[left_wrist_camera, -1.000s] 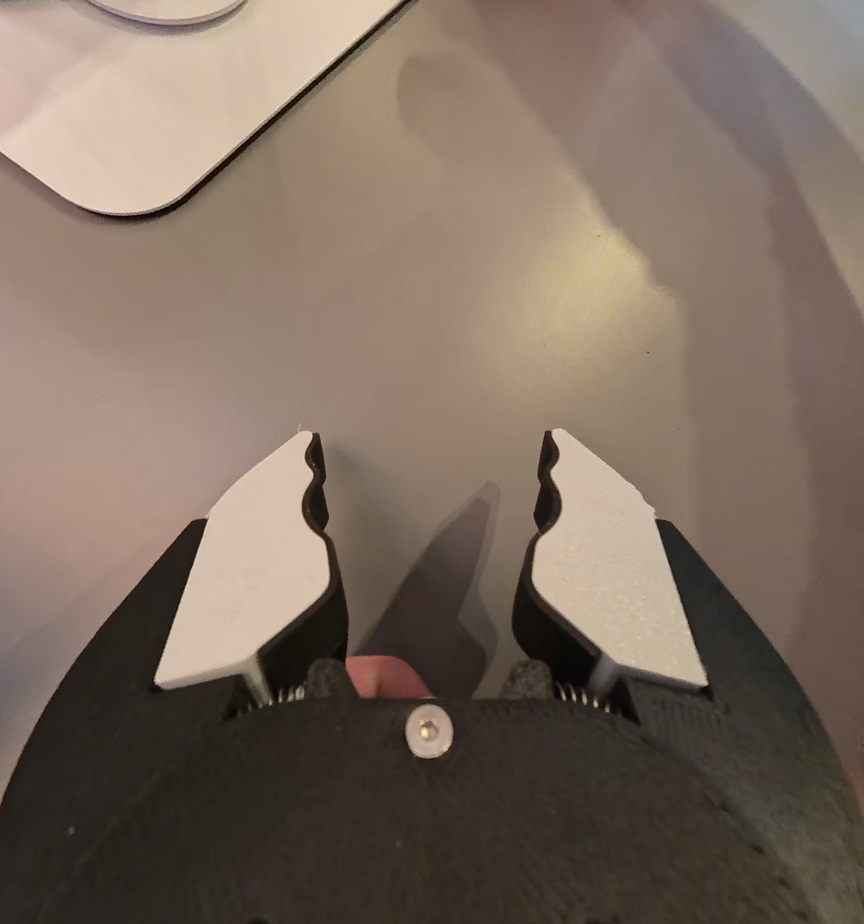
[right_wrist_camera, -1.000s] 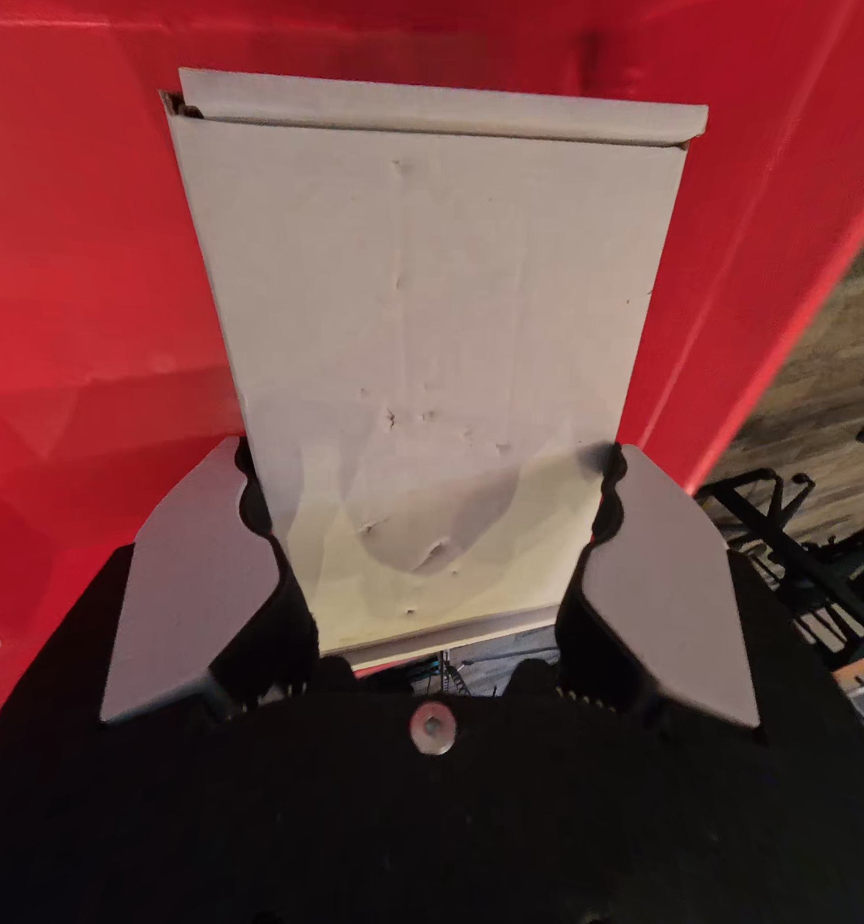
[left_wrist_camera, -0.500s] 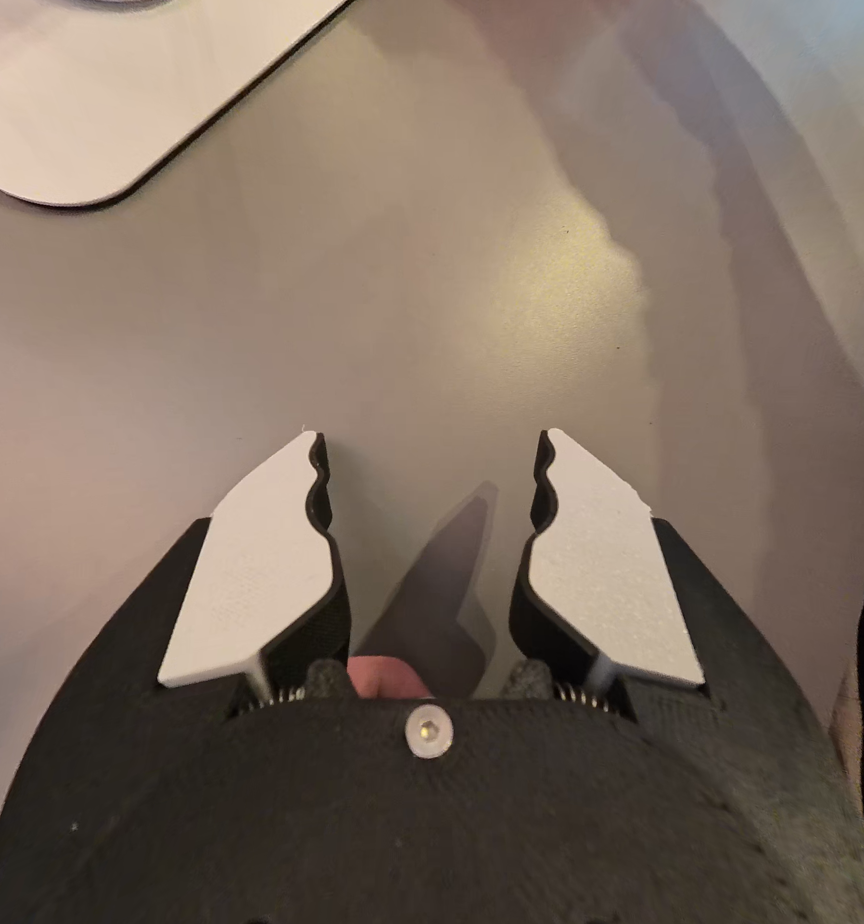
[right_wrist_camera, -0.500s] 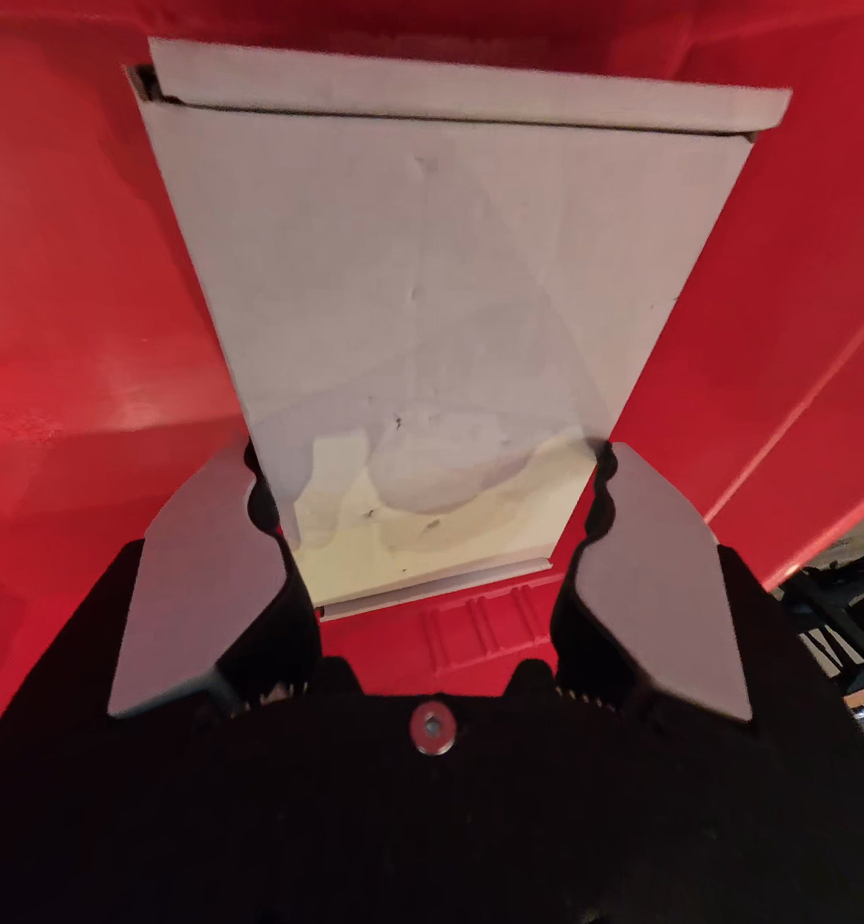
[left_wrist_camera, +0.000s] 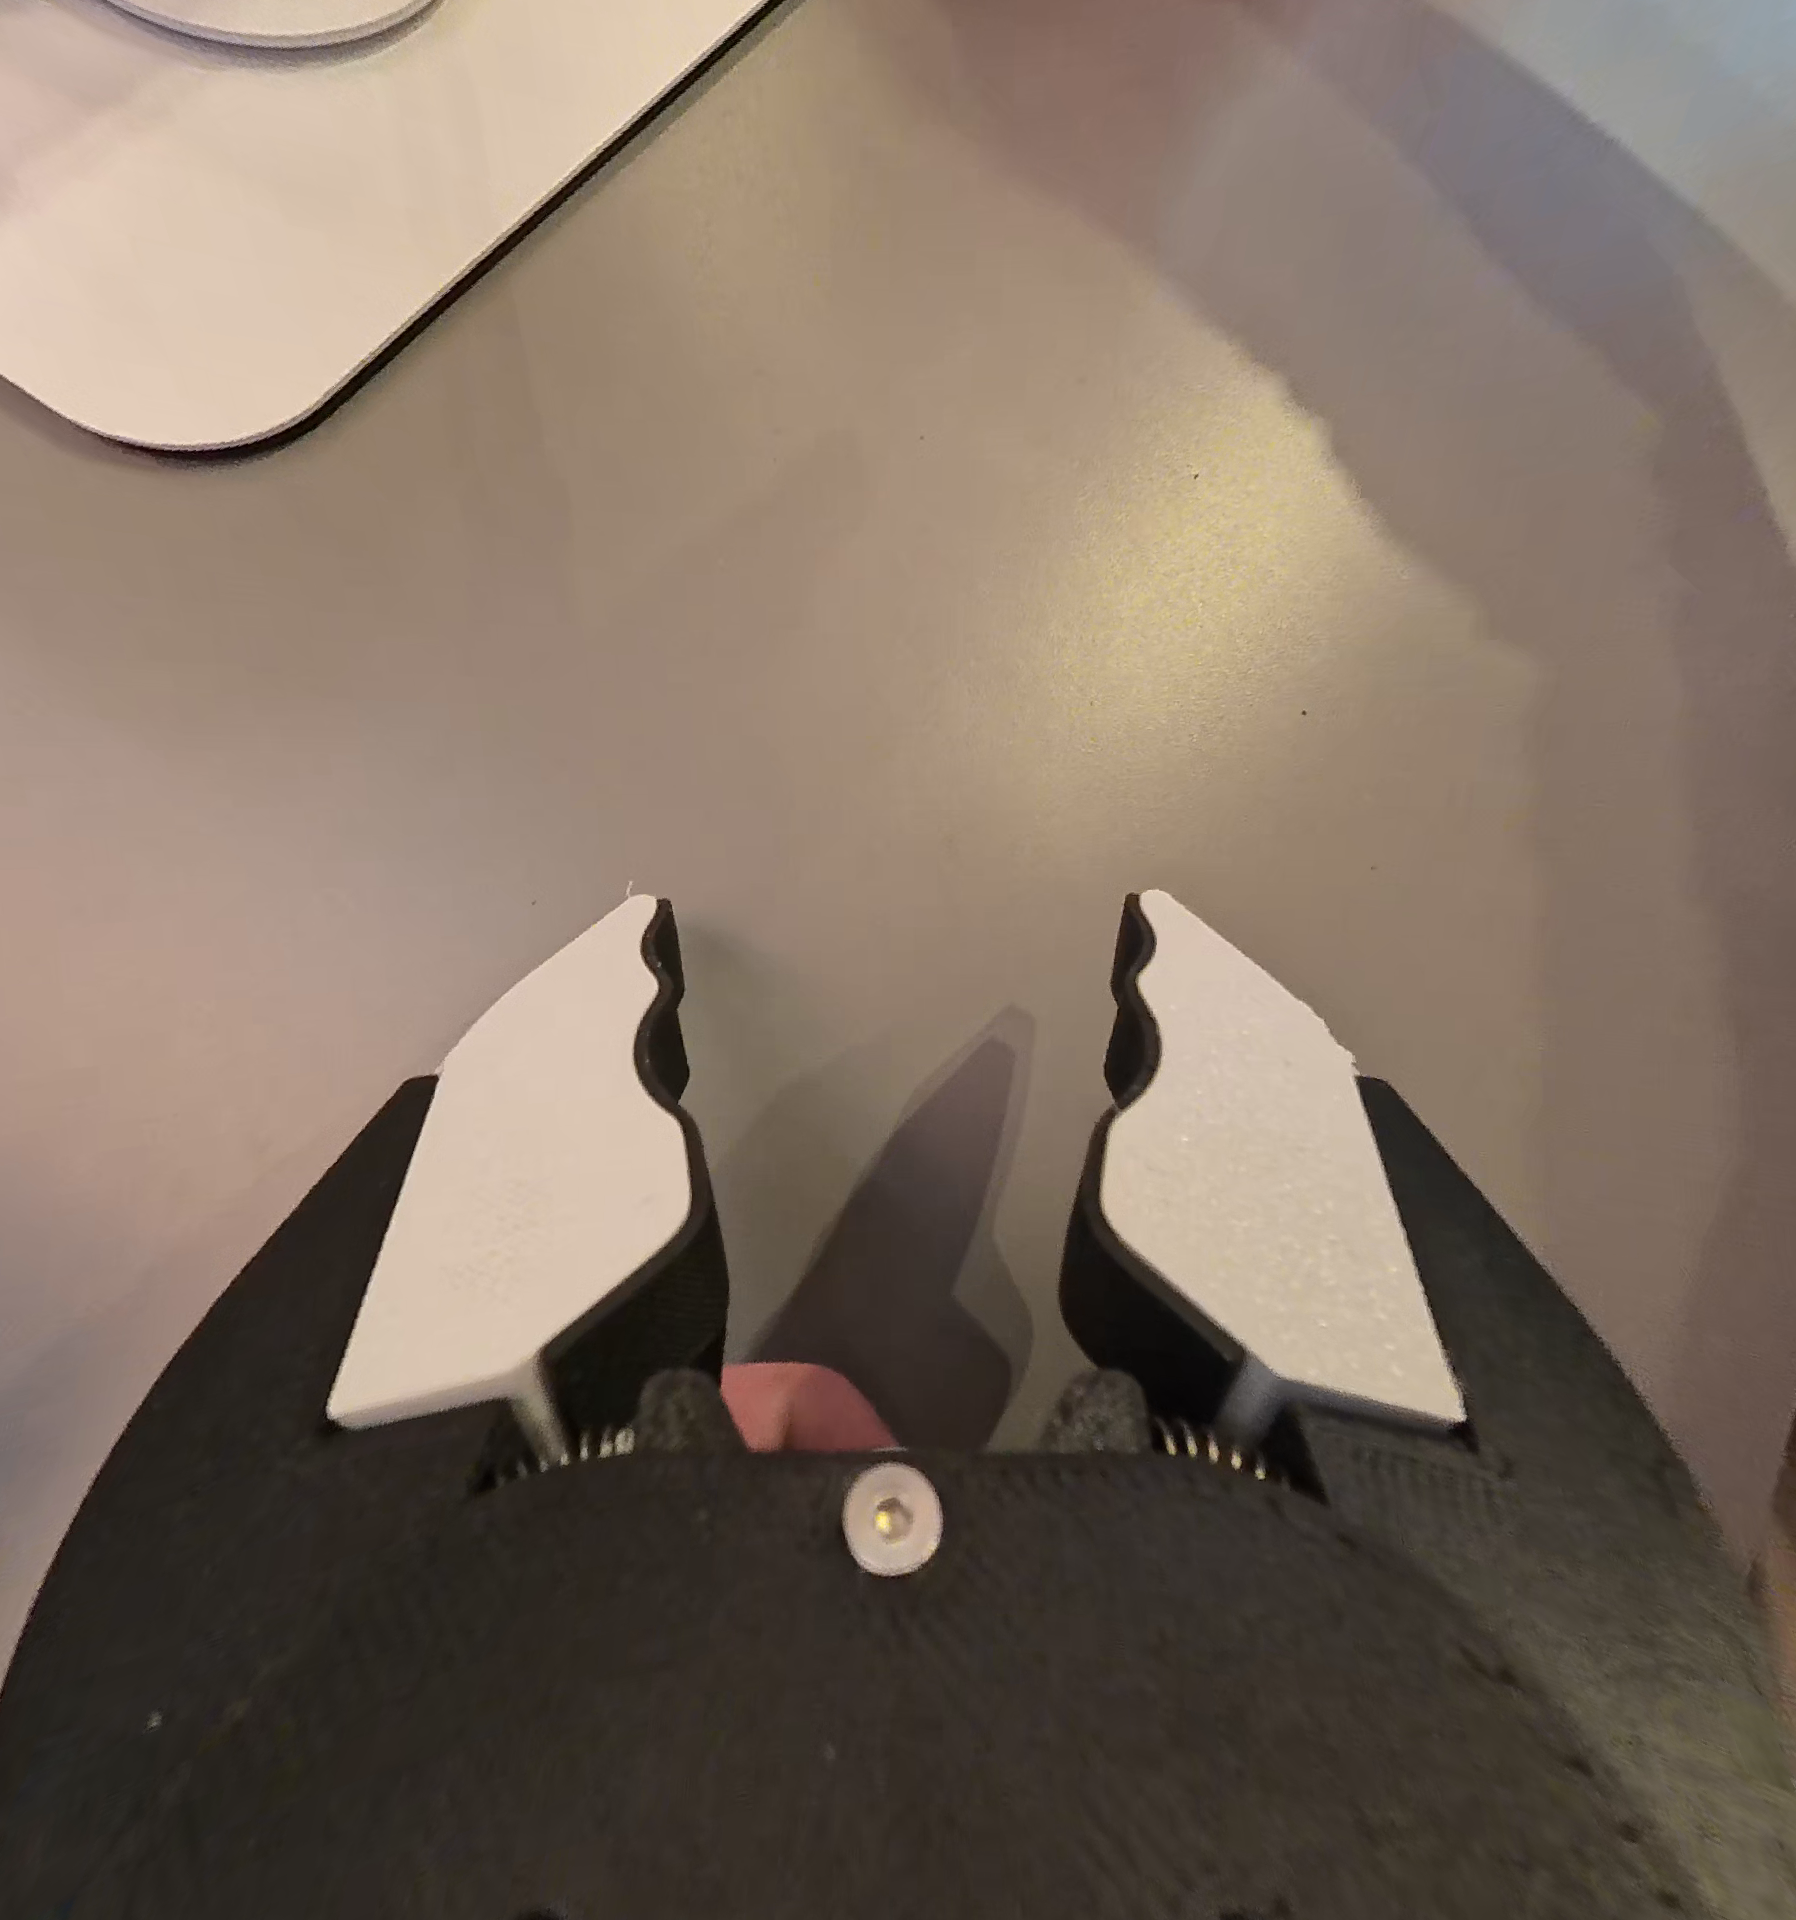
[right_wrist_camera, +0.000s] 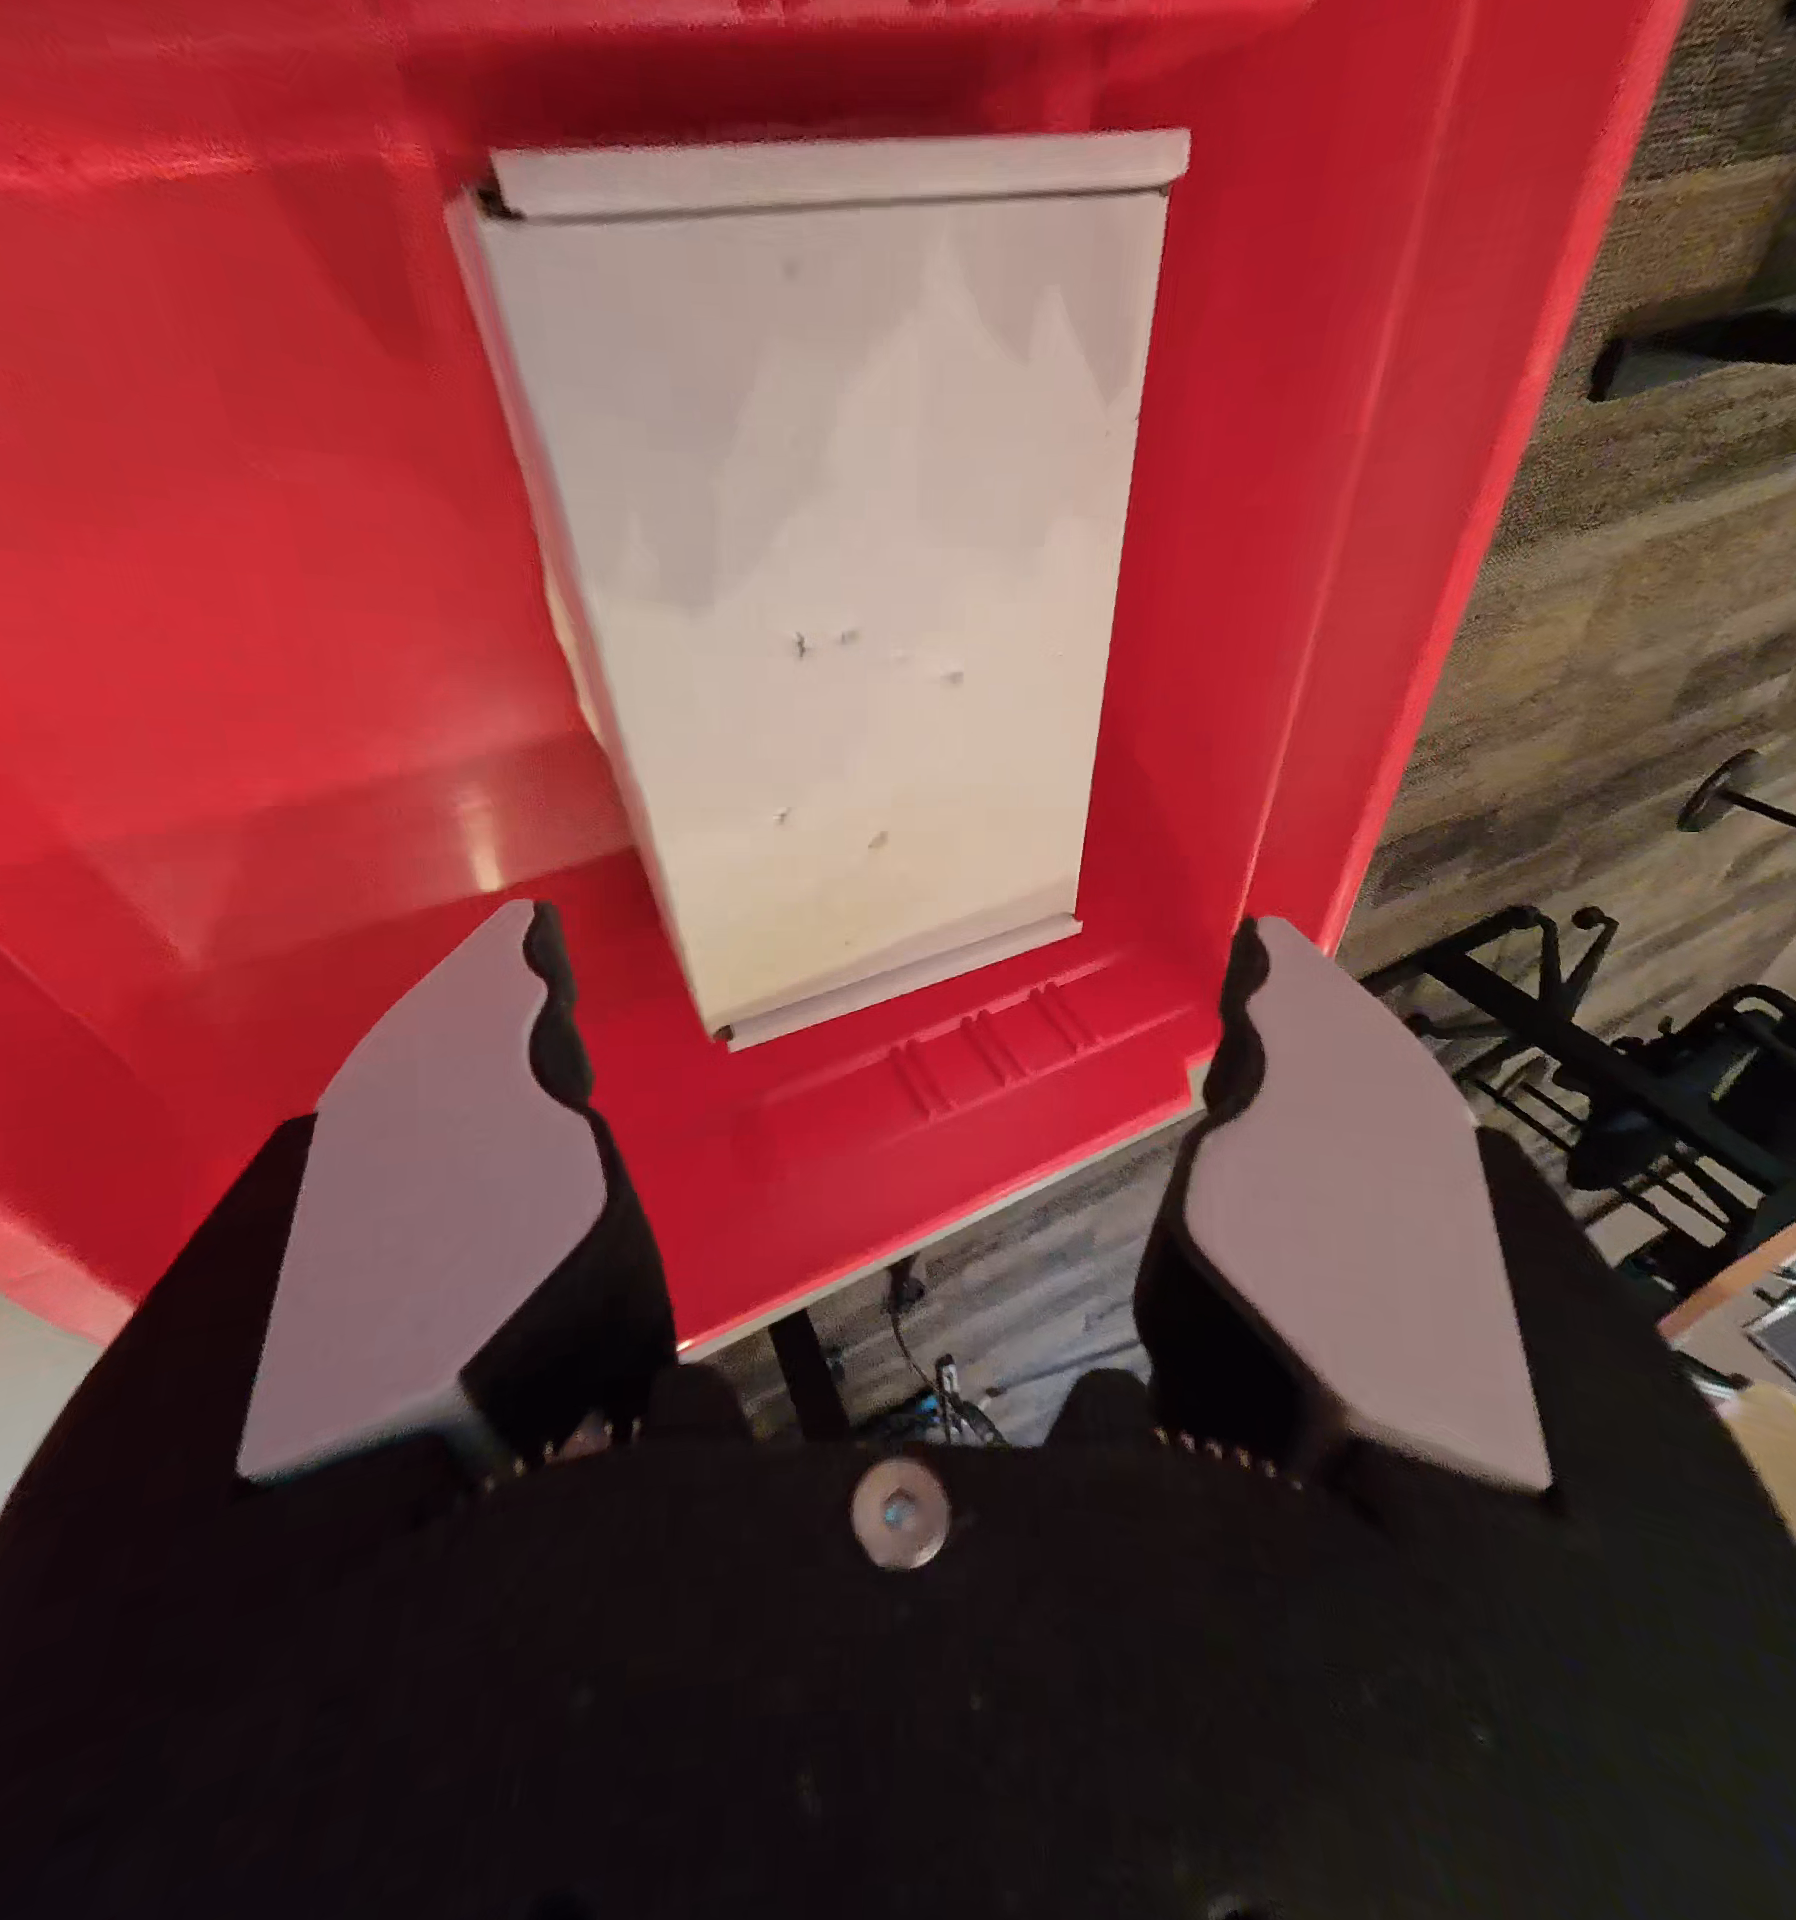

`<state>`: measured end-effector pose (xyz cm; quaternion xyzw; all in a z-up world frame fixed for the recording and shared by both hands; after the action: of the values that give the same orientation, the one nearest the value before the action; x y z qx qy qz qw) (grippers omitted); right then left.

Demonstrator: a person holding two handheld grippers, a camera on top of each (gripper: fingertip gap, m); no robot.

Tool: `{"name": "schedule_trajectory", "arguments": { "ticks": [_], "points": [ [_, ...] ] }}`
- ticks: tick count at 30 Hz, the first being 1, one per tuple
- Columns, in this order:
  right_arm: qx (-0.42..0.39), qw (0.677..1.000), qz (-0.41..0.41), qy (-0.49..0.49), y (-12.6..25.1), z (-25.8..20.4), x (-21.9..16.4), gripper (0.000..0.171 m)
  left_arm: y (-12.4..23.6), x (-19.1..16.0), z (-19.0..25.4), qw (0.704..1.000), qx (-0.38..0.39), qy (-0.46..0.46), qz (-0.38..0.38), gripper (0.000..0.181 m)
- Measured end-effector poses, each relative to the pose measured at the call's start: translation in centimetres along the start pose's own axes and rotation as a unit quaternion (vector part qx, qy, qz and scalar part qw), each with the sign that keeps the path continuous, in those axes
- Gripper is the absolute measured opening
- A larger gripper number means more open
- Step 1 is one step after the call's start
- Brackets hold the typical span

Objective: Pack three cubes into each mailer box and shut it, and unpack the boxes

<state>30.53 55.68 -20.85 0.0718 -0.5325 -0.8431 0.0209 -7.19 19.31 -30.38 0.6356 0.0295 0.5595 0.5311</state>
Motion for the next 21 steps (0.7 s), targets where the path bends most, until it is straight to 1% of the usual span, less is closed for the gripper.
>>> {"name": "schedule_trajectory", "arguments": {
  "ticks": [5, 10, 12, 15, 18, 21],
  "points": [
    [-0.029, 0.999, 0.019, -0.038, 3.4, -1.0, -0.5, 0.114, 0.2, 0.2, 0.1, 1.000, 0.004, -0.006, 0.004, 0.079],
    [-0.092, 0.990, 0.044, -0.092, 8.5, -2.5, -0.8, 0.109, 0.3, 0.4, 0.2, 1.000, 0.013, -0.016, 0.009, 0.077],
    [-0.109, 0.985, 0.069, -0.112, 10.7, -3.9, -0.4, 0.104, 0.4, 0.5, 0.2, 1.000, 0.014, -0.018, 0.011, 0.077],
    [-0.128, 0.975, 0.124, -0.135, 13.9, -6.7, 1.1, 0.101, 0.4, 0.7, 0.4, 1.000, 0.014, -0.021, 0.014, 0.076],
    [-0.144, 0.969, 0.137, -0.148, 16.0, -9.8, 2.3, 0.093, 0.5, 0.8, 0.7, 0.999, 0.018, -0.032, 0.013, 0.076],
    [-0.124, 0.951, 0.216, -0.186, 17.7, -13.3, 4.8, 0.092, 0.5, 0.9, 1.0, 0.999, 0.020, -0.039, 0.012, 0.074]
  ]
}}
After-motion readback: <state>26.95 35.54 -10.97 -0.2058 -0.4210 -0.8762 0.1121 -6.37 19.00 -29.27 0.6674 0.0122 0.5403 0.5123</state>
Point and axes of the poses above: each gripper's, where its closed fingertips meet, y back along the fingers, x out of its top, z = x × y across the jaws, the point moved 6 cm from there along y, back along the fingers
